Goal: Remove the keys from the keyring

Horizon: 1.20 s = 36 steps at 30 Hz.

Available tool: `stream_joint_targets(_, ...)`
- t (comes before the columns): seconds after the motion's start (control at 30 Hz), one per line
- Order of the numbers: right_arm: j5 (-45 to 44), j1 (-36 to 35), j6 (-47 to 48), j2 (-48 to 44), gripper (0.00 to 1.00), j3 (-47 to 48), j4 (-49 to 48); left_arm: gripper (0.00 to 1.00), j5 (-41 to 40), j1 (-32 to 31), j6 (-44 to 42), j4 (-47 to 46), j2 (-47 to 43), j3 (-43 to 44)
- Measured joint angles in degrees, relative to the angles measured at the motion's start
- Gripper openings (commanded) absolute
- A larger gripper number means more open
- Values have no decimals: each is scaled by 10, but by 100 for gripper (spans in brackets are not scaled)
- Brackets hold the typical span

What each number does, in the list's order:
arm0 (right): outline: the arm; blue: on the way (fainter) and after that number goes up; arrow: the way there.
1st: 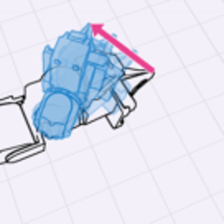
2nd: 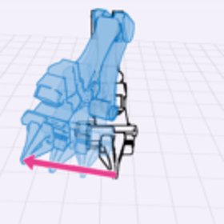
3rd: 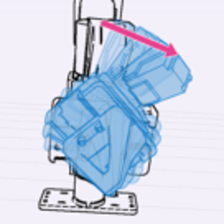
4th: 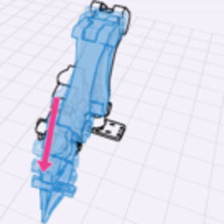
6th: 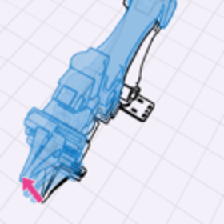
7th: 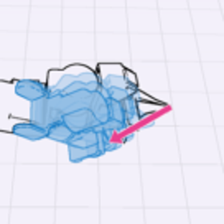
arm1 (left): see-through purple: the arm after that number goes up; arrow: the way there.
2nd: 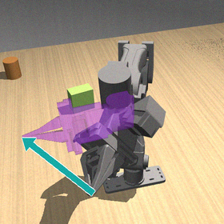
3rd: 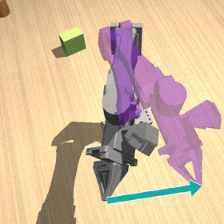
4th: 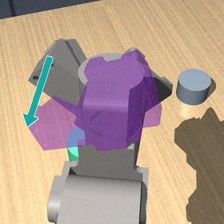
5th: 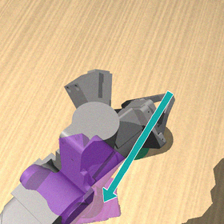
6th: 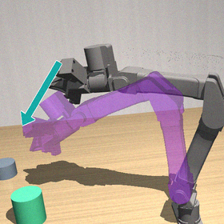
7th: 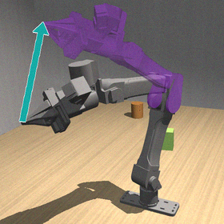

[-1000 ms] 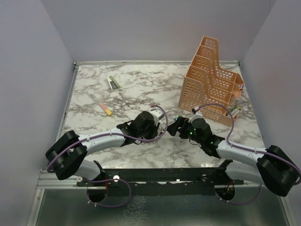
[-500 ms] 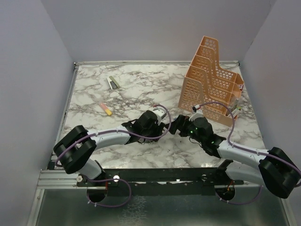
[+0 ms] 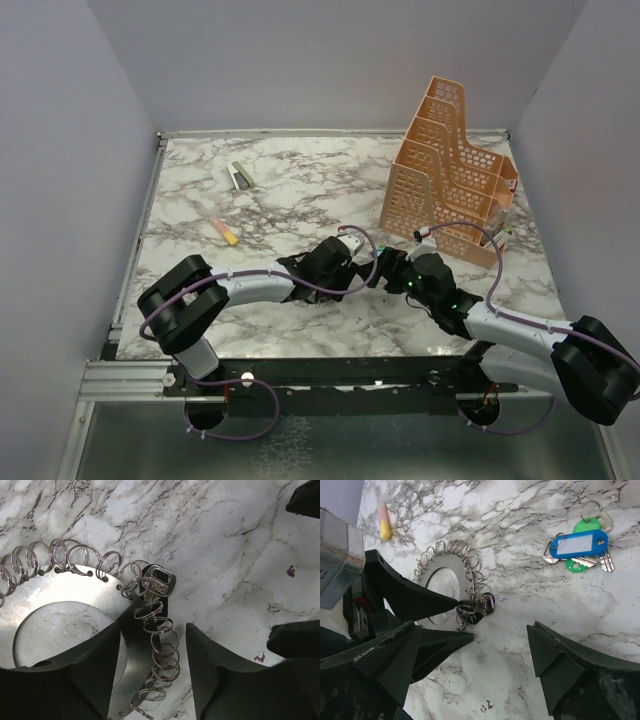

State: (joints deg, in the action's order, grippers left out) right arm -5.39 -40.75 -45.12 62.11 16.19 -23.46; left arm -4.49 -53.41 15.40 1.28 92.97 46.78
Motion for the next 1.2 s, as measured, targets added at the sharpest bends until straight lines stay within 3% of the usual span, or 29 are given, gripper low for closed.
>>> stream_joint_targets(0.73,-1,0,0,0,96,-4,0,68,-92,-10,-2,103,-14,16)
stream_joint_targets(1.0,2,0,2,3,96,-4,-2,58,-91,0,-3,115,-15,15)
stream_joint_targets(1.2,20,0,5,26,96,-4,-9,43,-70,14,-3,104,-12,6)
